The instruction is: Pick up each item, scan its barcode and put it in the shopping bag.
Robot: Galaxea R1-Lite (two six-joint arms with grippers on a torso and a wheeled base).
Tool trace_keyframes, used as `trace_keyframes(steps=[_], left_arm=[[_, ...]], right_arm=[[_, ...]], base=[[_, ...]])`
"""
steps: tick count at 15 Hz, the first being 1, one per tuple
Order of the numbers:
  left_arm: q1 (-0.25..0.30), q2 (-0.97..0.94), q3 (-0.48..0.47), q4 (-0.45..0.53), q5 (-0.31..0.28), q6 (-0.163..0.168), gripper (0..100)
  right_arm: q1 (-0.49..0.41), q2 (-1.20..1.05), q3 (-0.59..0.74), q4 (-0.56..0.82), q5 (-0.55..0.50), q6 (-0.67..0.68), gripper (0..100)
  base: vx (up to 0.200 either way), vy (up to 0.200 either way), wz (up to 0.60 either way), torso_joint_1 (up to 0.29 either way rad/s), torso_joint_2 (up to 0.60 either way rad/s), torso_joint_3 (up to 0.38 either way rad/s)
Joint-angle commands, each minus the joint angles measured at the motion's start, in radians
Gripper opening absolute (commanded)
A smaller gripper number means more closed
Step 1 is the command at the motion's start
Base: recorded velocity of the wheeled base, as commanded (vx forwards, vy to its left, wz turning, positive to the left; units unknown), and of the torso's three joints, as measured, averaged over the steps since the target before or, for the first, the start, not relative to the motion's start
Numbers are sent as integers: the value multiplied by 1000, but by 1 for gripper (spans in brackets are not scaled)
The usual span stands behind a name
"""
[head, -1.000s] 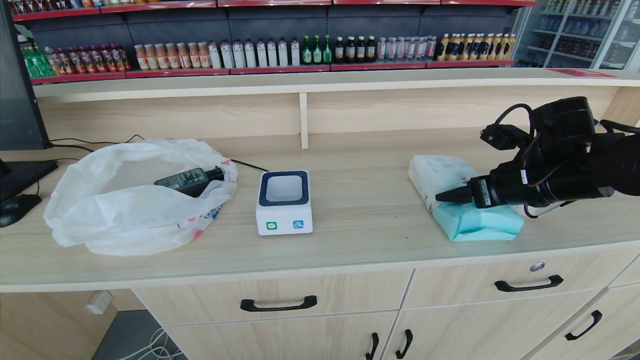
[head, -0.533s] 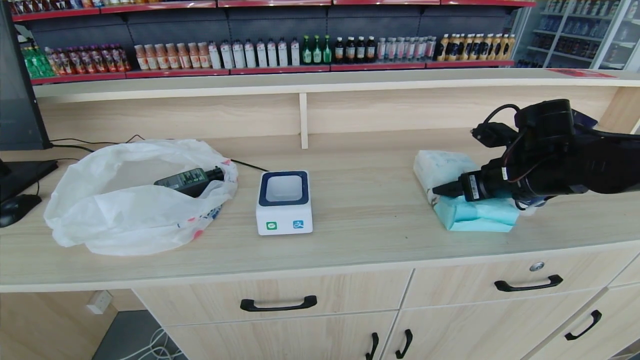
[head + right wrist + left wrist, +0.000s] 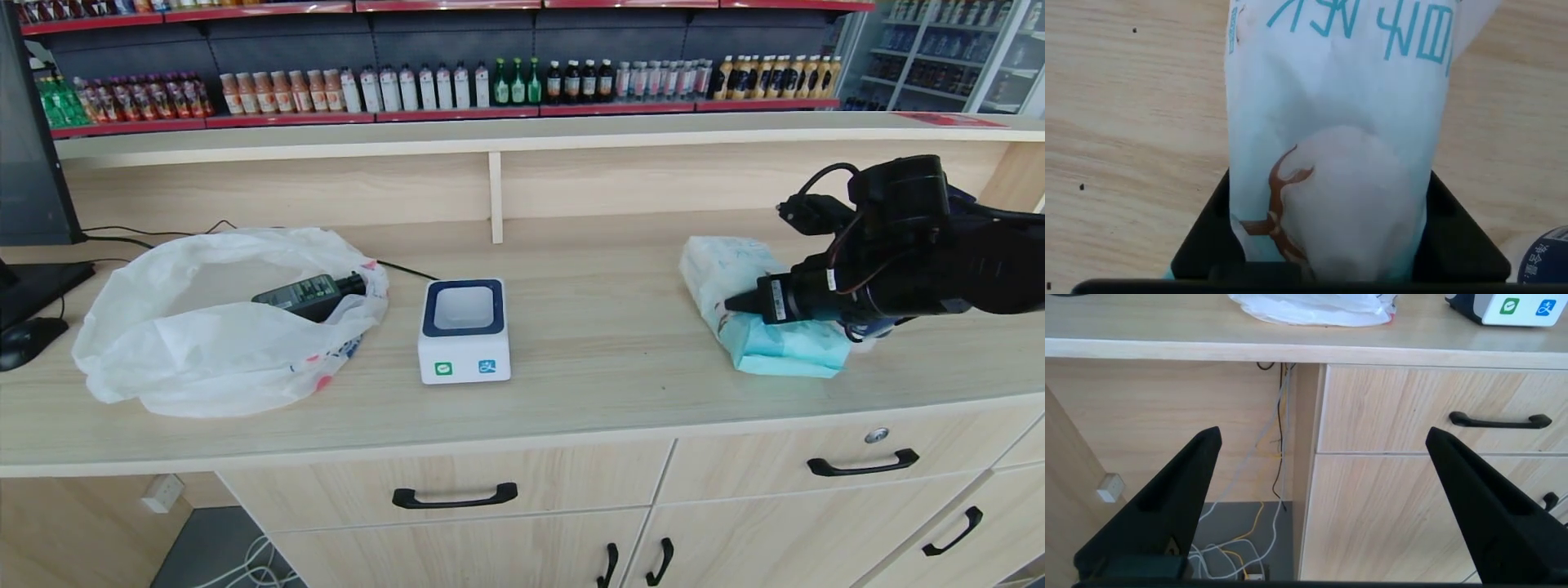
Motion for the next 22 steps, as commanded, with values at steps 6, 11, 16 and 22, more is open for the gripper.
trace_keyframes(steps=[6,11,16,22], left_arm=[[0,0,0,0,0,2,100],[0,0,0,1,0,0,100],[0,0,0,3,0,0,100],[0,0,0,3,0,2,100]], right_arm=[[-1,-197,-1,-171,54,39,0],[38,-519,240,-174,50,35,0],[326,-864,658,-257,98,142,0],[577,-804,826,-656,130,699,0]], base=[[0,0,0,0,0,0],[0,0,0,0,0,0],[0,0,0,0,0,0],[0,0,0,0,0,0]])
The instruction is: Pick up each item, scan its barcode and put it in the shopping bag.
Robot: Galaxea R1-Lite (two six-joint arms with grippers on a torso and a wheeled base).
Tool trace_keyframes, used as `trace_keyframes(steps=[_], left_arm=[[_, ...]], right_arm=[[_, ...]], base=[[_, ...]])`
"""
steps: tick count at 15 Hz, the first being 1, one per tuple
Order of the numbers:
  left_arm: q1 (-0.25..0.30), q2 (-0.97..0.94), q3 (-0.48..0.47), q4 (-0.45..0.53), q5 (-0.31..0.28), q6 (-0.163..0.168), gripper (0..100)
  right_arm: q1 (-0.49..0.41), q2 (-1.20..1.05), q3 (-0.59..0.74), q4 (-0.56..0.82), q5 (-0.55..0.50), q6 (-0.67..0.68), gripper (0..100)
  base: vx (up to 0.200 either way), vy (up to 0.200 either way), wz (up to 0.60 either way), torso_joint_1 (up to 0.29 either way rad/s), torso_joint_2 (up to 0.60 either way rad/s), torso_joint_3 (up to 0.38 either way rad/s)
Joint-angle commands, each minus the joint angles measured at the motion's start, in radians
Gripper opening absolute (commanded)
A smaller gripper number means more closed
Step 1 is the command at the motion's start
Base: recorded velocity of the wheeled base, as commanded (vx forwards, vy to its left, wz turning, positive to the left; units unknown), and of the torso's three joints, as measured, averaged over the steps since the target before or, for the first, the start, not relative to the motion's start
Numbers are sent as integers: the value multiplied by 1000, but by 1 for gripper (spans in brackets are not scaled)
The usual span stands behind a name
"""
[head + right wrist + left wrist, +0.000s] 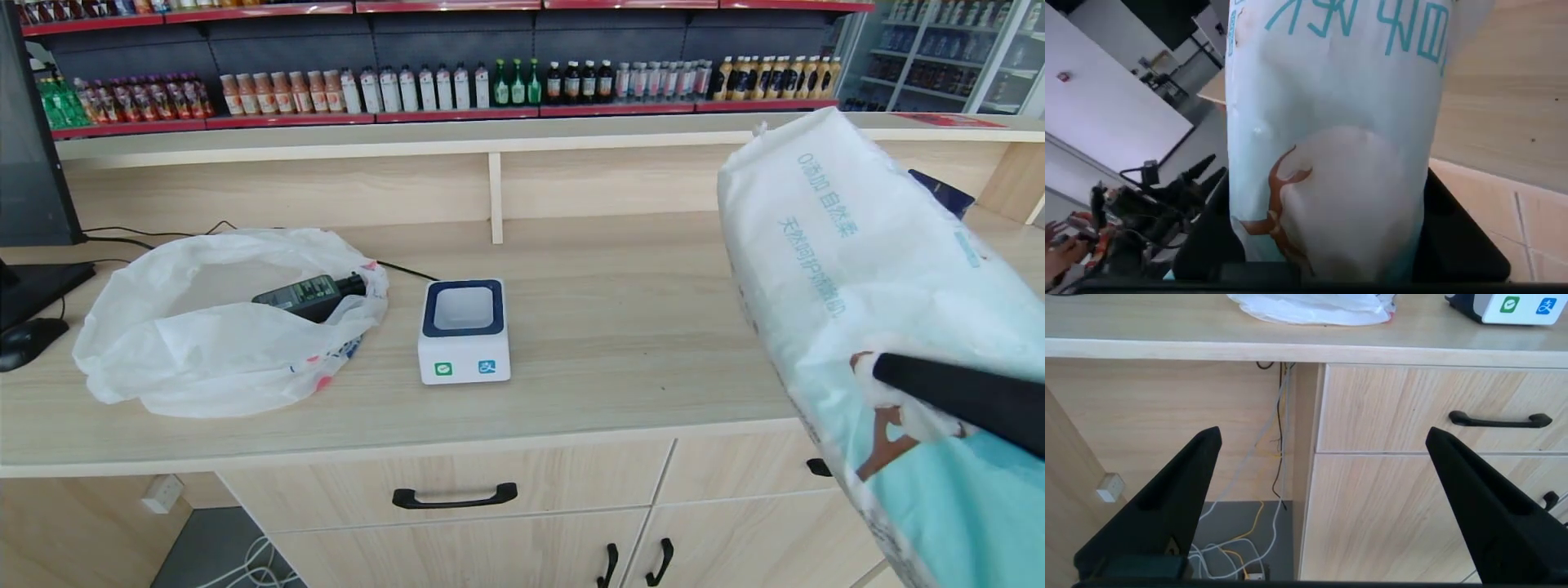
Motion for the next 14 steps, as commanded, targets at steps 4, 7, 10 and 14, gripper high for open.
trace_keyframes(steps=[4,7,10,14], left_arm=[[0,0,0,0,0,0,100],[0,0,0,0,0,0,100],[0,0,0,0,0,0,100],[0,0,0,0,0,0,100]], right_arm=[[30,106,24,-303,151,605,0],[24,238,21,-429,152,807,0],[-8,385,-8,-547,166,1056,0],[-102,365,50,-690,364,1378,0]], base=[[0,0,0,0,0,0],[0,0,0,0,0,0],[0,0,0,0,0,0],[0,0,0,0,0,0]])
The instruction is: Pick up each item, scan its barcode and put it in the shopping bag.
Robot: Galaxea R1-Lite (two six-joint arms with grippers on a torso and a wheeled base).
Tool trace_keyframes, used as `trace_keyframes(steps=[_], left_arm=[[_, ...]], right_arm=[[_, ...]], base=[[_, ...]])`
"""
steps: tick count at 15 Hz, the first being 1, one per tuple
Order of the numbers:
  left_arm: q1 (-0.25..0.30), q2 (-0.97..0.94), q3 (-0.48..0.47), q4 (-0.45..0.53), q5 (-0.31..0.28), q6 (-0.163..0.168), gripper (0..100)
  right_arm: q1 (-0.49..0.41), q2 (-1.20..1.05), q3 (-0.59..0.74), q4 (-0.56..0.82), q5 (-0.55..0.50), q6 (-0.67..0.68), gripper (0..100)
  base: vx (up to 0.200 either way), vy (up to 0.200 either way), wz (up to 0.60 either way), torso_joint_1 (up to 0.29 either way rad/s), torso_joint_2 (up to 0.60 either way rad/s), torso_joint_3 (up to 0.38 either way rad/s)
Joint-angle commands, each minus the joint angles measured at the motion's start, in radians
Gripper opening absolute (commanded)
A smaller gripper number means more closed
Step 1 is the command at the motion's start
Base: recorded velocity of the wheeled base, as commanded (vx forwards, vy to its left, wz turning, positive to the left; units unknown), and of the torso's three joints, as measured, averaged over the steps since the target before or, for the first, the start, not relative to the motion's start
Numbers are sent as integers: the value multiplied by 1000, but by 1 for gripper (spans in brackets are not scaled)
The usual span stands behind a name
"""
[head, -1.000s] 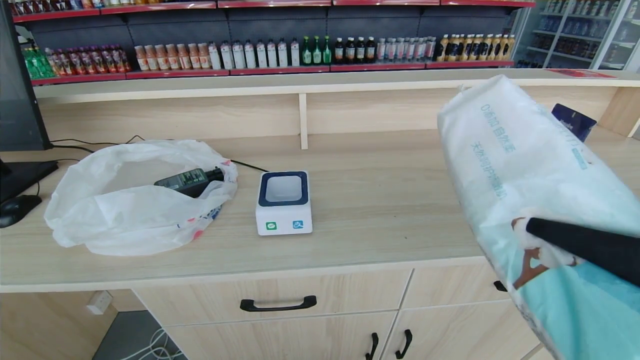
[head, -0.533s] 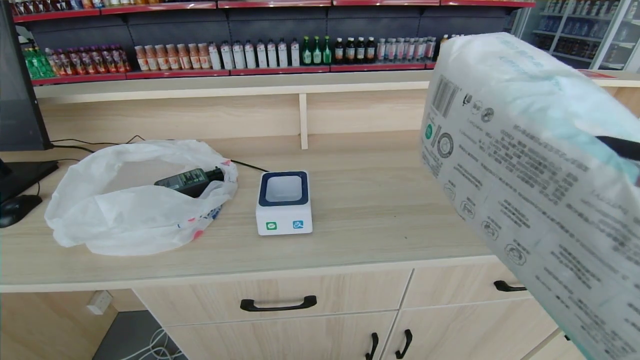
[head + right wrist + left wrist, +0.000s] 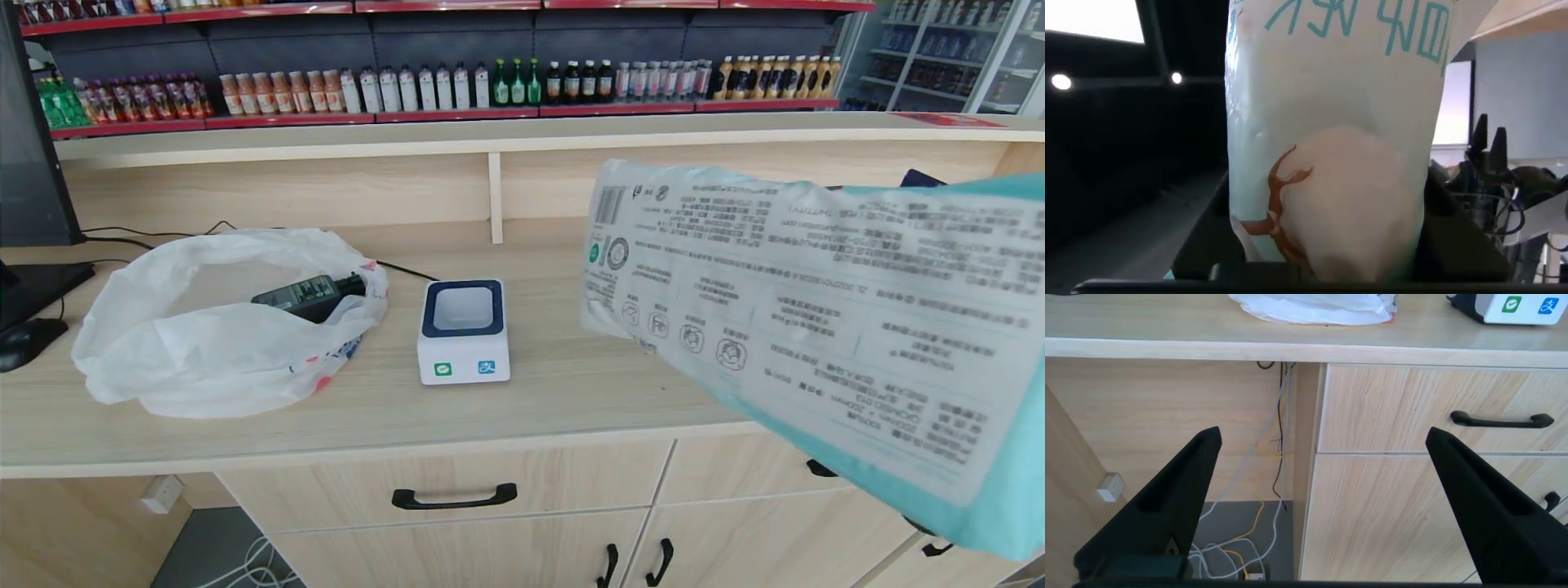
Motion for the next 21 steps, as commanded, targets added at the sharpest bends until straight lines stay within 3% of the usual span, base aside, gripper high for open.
trace_keyframes(steps=[1,4,6,15,21], left_arm=[[0,0,0,0,0,0,100],[0,0,0,0,0,0,100],[0,0,0,0,0,0,100],[0,0,0,0,0,0,100],[0,0,0,0,0,0,100]], right_arm=[[-43,20,42,-96,63,98,0],[-72,63,173,-371,278,268,0],[-71,81,217,-397,339,328,0],[-59,34,217,-397,341,417,0],[-5,-42,228,-397,341,425,0]], base=[[0,0,0,0,0,0],[0,0,0,0,0,0],[0,0,0,0,0,0],[0,0,0,0,0,0],[0,0,0,0,0,0]])
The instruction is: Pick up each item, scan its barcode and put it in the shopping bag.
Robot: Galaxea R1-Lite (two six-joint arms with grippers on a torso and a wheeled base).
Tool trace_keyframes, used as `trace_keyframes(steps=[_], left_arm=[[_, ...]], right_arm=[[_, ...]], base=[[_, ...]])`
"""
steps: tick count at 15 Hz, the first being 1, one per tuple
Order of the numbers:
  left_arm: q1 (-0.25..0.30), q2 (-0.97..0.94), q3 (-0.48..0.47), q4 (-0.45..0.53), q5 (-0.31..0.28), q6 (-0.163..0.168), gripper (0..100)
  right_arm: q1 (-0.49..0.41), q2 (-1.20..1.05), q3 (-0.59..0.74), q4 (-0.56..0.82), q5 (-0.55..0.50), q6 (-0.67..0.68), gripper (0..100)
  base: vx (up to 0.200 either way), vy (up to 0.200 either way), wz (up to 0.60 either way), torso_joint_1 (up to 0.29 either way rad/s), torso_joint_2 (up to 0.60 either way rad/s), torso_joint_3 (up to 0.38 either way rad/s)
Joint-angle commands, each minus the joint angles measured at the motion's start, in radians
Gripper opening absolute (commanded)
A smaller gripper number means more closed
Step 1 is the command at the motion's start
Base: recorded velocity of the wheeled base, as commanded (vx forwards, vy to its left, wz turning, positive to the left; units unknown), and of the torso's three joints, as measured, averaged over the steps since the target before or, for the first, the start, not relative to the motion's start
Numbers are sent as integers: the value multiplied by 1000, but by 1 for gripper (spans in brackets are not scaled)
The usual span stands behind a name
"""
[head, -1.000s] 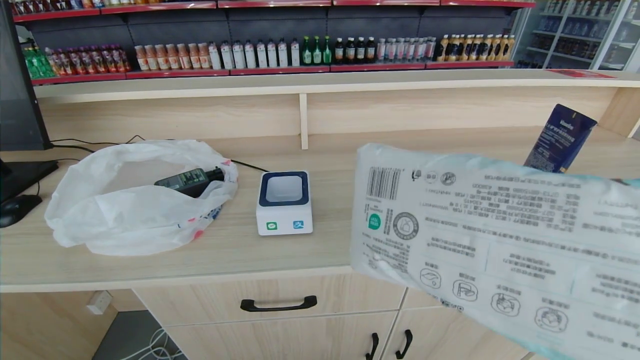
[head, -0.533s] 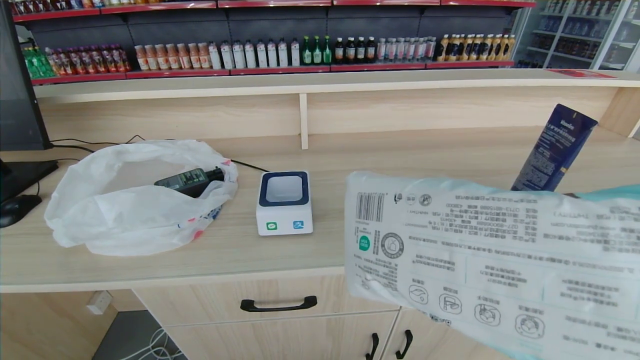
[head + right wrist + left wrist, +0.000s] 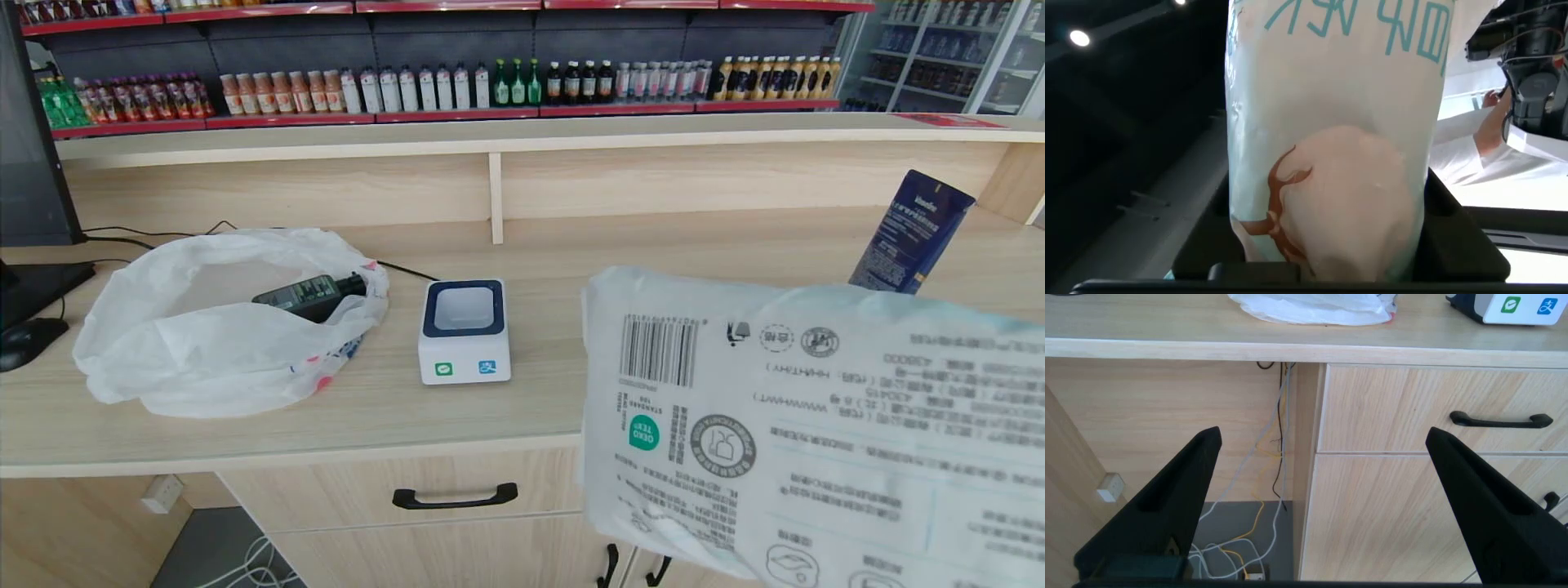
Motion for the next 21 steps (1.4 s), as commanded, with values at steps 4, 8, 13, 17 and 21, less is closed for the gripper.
trace_keyframes(steps=[4,8,13,17,21], left_arm=[[0,0,0,0,0,0,100],[0,0,0,0,0,0,100],[0,0,0,0,0,0,100],[0,0,0,0,0,0,100],[0,0,0,0,0,1,100]], right_arm=[[14,-43,12,-1,0,0,0],[12,-46,7,-1,0,-2,0],[-20,-67,15,-1,0,-40,0],[-100,-59,33,-1,-1,-354,0],[-112,-44,129,-1,5,-891,0]], base=[[0,0,0,0,0,0],[0,0,0,0,0,0],[0,0,0,0,0,0],[0,0,0,0,0,0],[0,0,0,0,0,0]])
